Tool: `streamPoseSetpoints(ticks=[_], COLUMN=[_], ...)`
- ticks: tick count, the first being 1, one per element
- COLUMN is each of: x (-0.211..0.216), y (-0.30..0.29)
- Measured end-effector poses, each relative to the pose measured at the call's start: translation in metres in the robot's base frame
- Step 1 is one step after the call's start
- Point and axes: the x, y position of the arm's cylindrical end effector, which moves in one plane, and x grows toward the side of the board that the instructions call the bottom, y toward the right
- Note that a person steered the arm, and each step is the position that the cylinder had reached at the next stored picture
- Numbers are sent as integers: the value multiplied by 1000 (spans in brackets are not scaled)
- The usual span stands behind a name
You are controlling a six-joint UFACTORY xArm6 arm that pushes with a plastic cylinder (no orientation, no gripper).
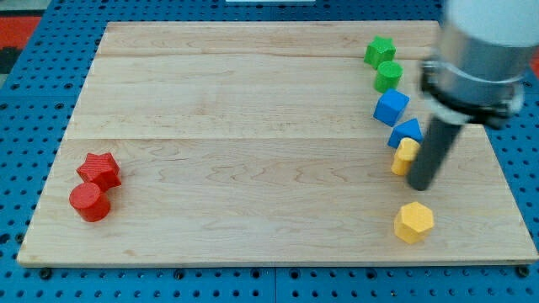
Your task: Push the yellow heart left to the green circle
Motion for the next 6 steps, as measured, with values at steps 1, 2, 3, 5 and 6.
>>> streamPoseSetpoints(ticks=[1, 2, 3, 5, 6], x=[-7, -20, -52, -65, -65], y=[7, -38, -48, -48, -24])
